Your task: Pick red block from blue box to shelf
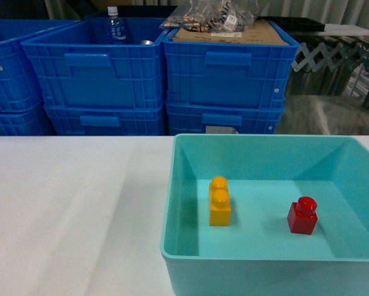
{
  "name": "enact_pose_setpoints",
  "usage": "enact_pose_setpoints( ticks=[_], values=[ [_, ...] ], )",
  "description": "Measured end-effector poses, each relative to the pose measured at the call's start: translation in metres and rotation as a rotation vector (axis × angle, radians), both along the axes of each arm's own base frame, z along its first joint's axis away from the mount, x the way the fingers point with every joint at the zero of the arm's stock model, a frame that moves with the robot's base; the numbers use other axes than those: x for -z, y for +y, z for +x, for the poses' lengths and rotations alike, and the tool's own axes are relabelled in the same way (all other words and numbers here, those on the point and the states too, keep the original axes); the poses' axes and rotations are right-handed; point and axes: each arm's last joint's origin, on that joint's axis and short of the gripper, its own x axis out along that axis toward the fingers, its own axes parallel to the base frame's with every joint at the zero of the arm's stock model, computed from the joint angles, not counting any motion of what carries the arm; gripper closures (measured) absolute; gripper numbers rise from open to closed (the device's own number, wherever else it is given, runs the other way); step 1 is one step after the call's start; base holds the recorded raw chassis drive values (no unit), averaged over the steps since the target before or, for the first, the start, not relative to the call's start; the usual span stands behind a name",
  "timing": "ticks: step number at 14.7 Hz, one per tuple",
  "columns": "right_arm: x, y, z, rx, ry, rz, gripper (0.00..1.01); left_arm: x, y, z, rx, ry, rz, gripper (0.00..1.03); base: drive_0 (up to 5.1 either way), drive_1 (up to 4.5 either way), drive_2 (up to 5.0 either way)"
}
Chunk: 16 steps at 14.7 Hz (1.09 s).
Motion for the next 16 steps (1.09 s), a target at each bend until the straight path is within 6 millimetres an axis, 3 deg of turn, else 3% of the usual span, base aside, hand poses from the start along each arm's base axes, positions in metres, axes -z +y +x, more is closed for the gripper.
enact_pose_setpoints(
  ticks=[16],
  values=[
    [0.0, 0.0, 0.0, 0.0, 0.0, 0.0, 0.03, 0.0, 0.0, 0.0, 0.0, 0.0, 0.0, 0.05, 0.0, 0.0, 0.0]
  ],
)
